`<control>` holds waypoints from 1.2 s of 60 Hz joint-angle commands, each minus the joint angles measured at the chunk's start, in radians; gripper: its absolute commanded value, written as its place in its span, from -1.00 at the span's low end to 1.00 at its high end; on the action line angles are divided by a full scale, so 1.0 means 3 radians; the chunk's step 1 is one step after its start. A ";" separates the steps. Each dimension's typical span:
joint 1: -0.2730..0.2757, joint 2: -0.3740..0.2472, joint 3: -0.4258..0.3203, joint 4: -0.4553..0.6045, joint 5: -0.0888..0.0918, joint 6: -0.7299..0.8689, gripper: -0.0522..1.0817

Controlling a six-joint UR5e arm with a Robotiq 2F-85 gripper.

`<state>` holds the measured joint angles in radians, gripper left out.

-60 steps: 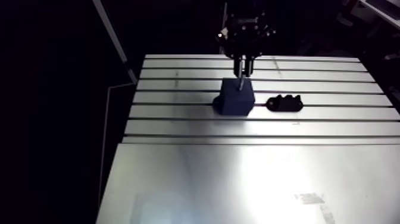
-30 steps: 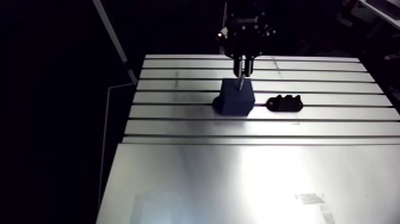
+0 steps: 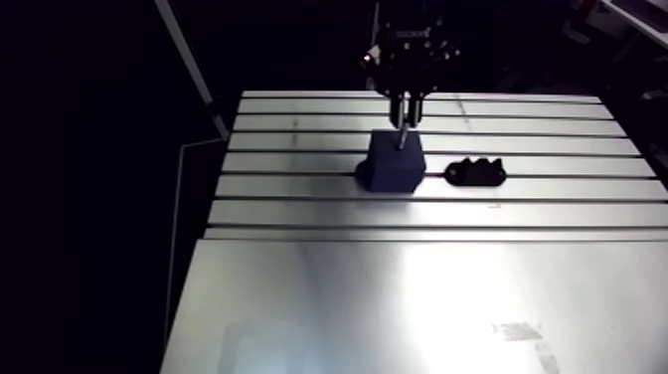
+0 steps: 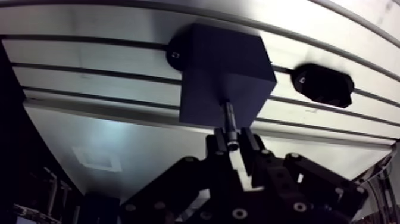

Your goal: Pick up the M10 bolt and insert it into the hole until fully seated.

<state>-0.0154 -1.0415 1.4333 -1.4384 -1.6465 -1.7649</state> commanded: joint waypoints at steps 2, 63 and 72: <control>0.0000 0.0003 0.0000 -0.0014 -0.0001 -0.0004 0.99; 0.0000 -0.0008 0.0057 -0.0024 0.0005 0.0000 0.99; 0.0000 -0.0013 0.0081 -0.0070 0.0005 0.0000 0.99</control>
<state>-0.0154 -1.0444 1.4505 -1.4463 -1.6453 -1.7649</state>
